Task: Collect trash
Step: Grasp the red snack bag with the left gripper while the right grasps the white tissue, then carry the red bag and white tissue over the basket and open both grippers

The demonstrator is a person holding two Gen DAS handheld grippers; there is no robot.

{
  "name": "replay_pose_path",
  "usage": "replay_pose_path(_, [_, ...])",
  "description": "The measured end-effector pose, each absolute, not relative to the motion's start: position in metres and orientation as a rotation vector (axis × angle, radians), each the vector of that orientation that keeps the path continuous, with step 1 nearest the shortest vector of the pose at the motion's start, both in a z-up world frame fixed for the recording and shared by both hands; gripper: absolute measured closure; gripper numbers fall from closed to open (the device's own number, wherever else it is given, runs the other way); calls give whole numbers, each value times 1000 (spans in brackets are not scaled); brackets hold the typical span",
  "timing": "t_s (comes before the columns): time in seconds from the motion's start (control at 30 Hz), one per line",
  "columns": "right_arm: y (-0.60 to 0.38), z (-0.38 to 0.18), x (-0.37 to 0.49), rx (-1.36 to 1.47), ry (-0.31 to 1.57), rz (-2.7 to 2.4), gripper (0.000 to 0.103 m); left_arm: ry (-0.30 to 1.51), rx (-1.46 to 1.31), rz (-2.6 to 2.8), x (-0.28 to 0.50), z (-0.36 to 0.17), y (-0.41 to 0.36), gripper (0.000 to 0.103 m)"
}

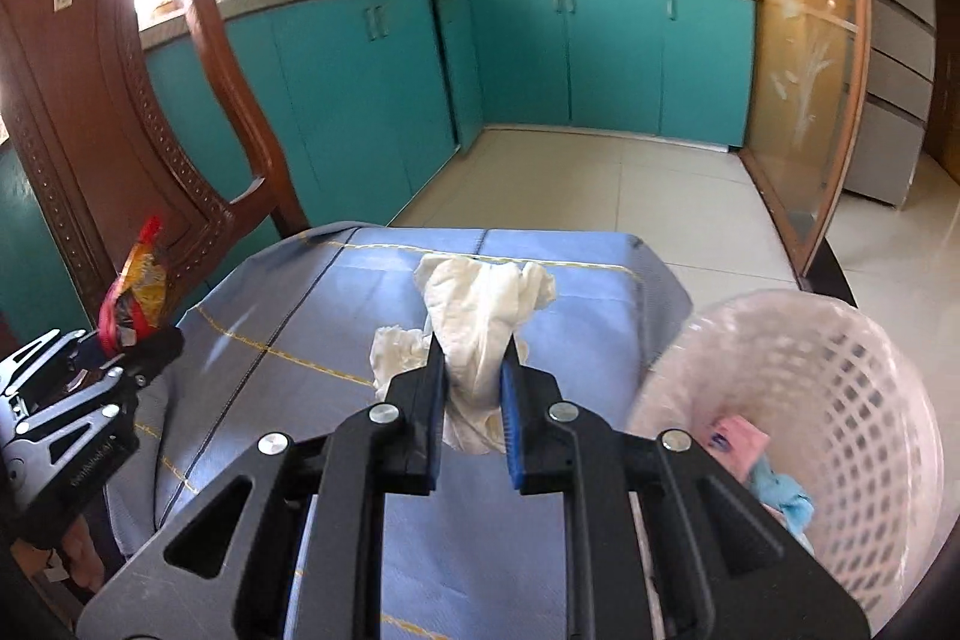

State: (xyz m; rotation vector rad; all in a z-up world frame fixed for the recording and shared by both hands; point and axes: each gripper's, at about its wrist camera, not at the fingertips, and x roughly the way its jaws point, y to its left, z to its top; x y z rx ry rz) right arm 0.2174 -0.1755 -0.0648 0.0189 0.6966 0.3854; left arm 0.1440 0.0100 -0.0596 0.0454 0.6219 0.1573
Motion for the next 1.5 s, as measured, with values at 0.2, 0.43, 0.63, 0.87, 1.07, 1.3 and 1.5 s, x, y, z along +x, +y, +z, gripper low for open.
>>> replay_pose_path(0.2, [-180, -67, 198, 0, 691, 388, 86, 594, 66, 149, 126, -48, -8, 68])
replay_pose_path(0.43, [-175, -65, 177, -25, 660, 390, 86, 579, 66, 149, 107, -42, -10, 68])
replay_pose_path(0.63, [-210, -55, 173, 43, 613, 323, 86, 573, 68, 126, 105, -43, -13, 68])
replay_pose_path(0.87, [-290, -44, 168, 150, 555, 125, 86, 599, 75, 74, 112, -48, -23, 68])
replay_pose_path(1.07, [-339, -58, 161, 164, 575, -82, 86, 651, 40, -108, 133, -53, -65, 68])
replay_pose_path(1.3, [-360, -77, 158, 164, 633, -153, 86, 701, 79, -380, 173, -65, -158, 68])
replay_pose_path(1.5, [-392, -89, 161, 265, 688, -160, 86, 756, 115, -519, 201, -83, -215, 40])
